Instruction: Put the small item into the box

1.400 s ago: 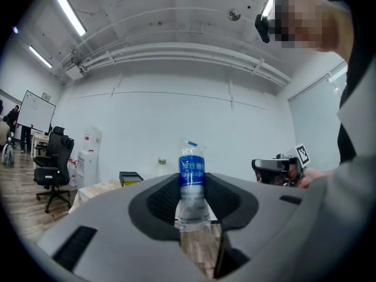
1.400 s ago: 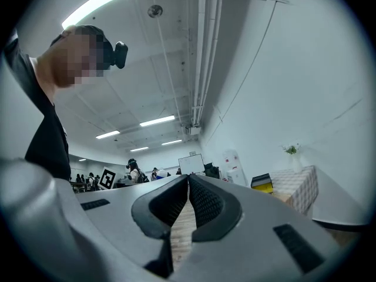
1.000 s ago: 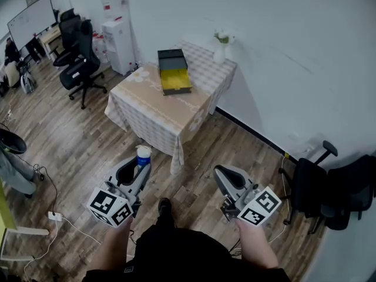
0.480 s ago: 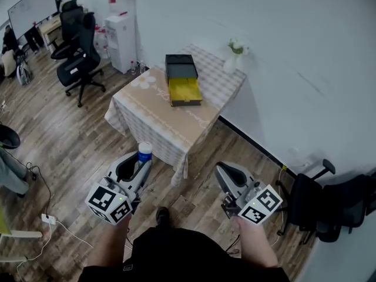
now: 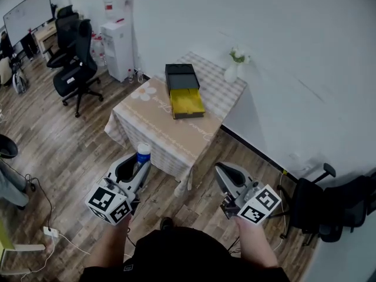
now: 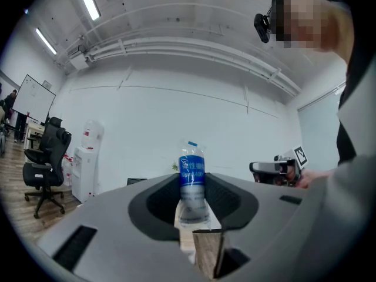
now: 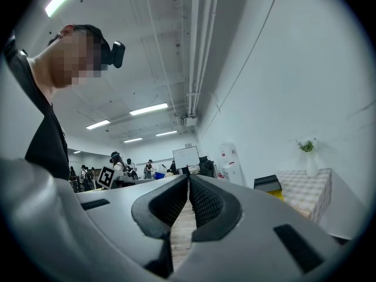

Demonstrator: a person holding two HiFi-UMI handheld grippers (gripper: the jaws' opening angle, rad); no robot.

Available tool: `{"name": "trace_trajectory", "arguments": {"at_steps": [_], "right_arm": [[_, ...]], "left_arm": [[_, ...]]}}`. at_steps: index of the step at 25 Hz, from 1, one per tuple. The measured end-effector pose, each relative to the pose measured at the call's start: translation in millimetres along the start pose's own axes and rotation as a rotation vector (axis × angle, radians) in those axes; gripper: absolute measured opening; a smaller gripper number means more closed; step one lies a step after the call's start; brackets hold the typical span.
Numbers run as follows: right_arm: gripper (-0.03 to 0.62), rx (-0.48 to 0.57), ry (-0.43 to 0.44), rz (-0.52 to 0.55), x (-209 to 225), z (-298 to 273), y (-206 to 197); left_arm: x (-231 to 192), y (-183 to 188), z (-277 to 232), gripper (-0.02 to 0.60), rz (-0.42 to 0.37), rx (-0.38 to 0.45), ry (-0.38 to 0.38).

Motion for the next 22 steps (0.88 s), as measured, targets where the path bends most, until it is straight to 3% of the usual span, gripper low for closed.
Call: {"name": "trace_trajectory", "arguments": {"at_steps": [9, 22], "right_arm": [[0.038, 0.027, -0.029, 0.001, 10, -13, 9], [0.038, 0.027, 0.049, -0.078, 92, -62, -3]], "left_arm": [[-7, 16, -24, 0.135, 0.010, 0.038, -0.076], [-44, 11, -83, 0.135, 0.010, -0.016, 0.016]]}}
Point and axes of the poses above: the fingertips, and each gripper's own axes: z backward along the fingers, x to its right, y out of its top, the point moved 8 cm from there along z, backward along the fingers, and after that the axes turned 1 degree about -y, right-handed, at the moved point
